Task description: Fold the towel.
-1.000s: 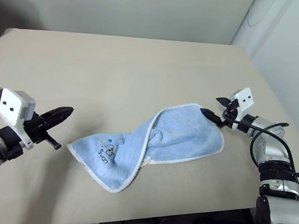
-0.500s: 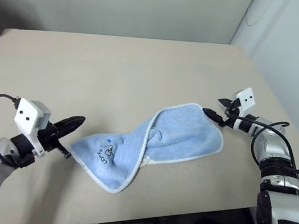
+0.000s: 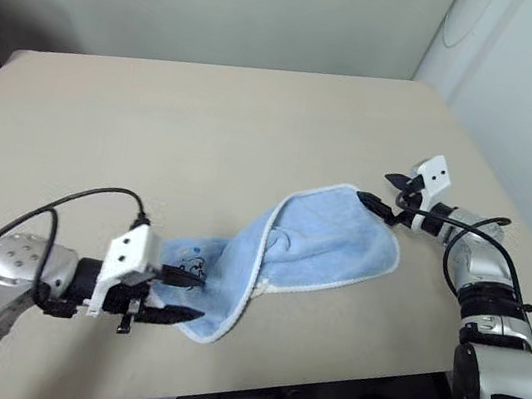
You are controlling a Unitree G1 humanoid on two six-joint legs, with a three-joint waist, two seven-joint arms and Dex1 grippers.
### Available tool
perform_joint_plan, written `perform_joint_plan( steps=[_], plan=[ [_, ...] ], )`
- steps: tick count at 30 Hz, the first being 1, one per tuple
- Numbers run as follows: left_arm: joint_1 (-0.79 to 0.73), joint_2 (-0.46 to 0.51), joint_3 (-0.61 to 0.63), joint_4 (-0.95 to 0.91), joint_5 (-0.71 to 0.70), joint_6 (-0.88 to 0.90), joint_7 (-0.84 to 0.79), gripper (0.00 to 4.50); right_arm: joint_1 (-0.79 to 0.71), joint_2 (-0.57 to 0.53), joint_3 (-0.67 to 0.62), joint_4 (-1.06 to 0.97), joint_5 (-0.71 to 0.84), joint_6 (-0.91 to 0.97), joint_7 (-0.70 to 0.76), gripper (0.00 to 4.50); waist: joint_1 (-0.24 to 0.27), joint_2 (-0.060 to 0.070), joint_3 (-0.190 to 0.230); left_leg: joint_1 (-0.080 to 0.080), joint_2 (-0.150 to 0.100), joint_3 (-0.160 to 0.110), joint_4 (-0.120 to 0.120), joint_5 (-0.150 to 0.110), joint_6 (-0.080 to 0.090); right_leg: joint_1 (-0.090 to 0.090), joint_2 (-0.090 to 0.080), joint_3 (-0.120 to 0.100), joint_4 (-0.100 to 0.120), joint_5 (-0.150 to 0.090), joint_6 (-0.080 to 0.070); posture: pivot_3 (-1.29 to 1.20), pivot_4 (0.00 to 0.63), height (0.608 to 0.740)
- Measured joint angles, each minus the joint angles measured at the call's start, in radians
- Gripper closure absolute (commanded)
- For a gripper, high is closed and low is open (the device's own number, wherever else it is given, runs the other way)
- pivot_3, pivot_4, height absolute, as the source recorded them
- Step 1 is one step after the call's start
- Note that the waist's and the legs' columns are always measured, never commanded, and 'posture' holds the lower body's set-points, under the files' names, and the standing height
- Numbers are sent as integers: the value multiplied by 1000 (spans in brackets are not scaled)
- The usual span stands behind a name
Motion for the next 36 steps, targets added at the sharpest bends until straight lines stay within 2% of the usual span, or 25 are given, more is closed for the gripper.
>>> perform_joint_plan(
  steps=[11, 20, 23, 29, 32, 36],
  plan=[
    [-76, 8, -234, 28, 206, -135, -76, 1505, 75, -15, -5, -133, 8, 83, -15, 0, -3, 0, 0, 0, 0, 0, -1, 0, 0, 0, 0, 0, 0, 0, 0, 0, 150, 740],
    [-94, -1, -275, 53, 289, -153, -68, 1505, 105, -31, -11, -206, 16, 156, -15, 0, -5, 0, 0, -1, 0, -1, -1, 0, 0, 0, 0, 0, -1, 0, 0, 0, 150, 740],
    [-83, -3, -288, 53, 306, -153, -68, 2405, 106, -39, -11, -224, 17, 172, -15, 0, -6, 0, 0, 0, 1, -1, -1, 0, 0, 0, 0, 0, 0, 0, 0, 0, 150, 740],
    [-82, -13, -291, 57, 321, -153, -62, 4493, 101, -41, -5, -233, 17, 184, -11, 0, -5, 0, 0, 0, 1, -1, -1, 0, 0, 0, 0, 0, 0, 0, 0, 0, 150, 740],
    [-83, -19, -291, 60, 324, -153, -53, 4493, 93, -38, 7, -228, 17, 184, 1, 0, -5, 0, 0, 0, 1, -1, -1, 0, 0, 0, 0, 0, 0, 0, 0, 0, 150, 740],
    [-81, -40, -284, 63, 327, -151, -26, 4493, 11, -12, 37, -152, 13, 186, 22, 0, -6, 1, 0, 0, 1, -1, -1, 0, 0, 0, 0, 0, 0, 0, 0, 0, 150, 740]
  ],
)
